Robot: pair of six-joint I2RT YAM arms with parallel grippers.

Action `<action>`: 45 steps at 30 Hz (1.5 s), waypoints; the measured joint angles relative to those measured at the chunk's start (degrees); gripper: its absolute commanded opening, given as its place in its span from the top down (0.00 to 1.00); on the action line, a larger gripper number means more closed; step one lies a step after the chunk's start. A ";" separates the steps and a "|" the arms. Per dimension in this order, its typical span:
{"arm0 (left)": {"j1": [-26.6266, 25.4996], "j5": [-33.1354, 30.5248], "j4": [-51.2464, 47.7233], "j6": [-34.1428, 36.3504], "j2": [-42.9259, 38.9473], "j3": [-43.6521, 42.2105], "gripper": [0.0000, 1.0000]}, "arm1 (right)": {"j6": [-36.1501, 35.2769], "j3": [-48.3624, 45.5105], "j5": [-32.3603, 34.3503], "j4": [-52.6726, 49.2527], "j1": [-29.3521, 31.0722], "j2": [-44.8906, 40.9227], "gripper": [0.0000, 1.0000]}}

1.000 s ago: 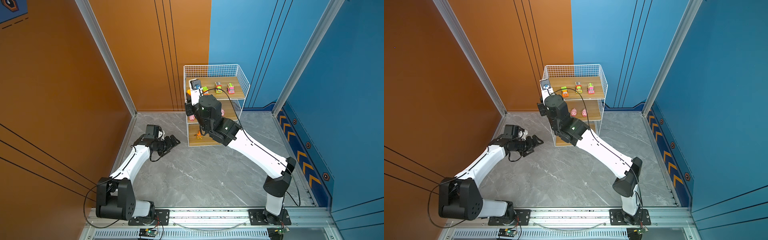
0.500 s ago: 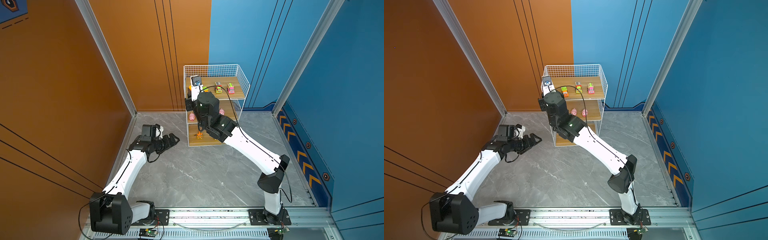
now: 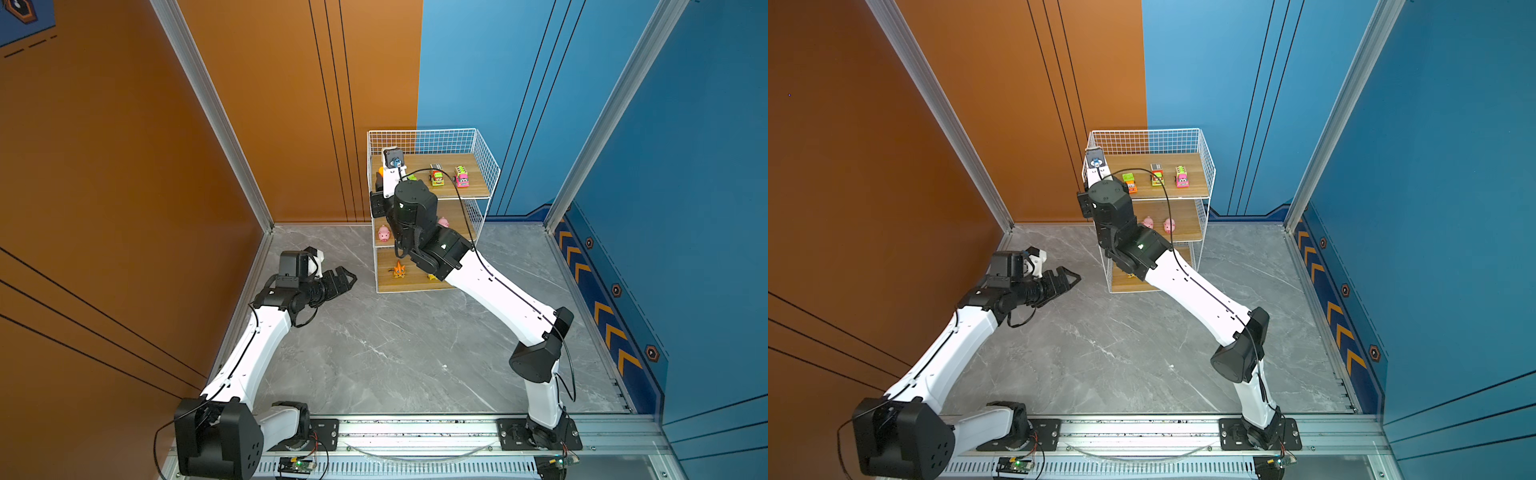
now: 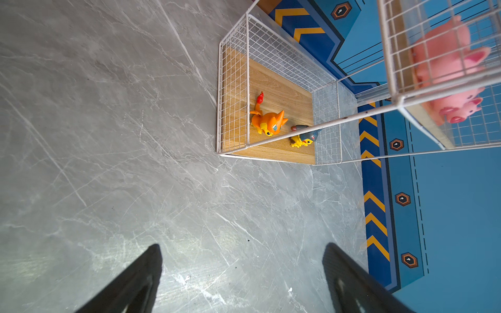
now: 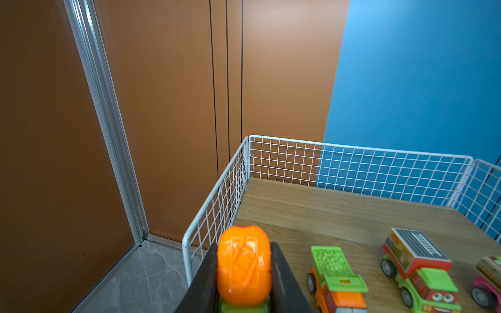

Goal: Place and organize the plastic toys onto the shelf
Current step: 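Move the held car over the top shelf beside the orange dump truck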

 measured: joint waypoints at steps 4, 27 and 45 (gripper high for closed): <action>0.04 0.00 0.70 -0.17 0.04 -0.02 0.06 | 0.09 0.72 -0.02 -0.13 -0.31 1.36 0.79; 0.79 0.31 1.95 -1.09 0.85 -0.28 0.06 | 3.13 3.91 -0.07 -2.40 -2.60 5.18 0.77; 1.16 0.92 2.14 -2.16 1.51 -0.33 0.06 | 4.35 4.94 -0.28 -3.15 -3.30 6.23 0.67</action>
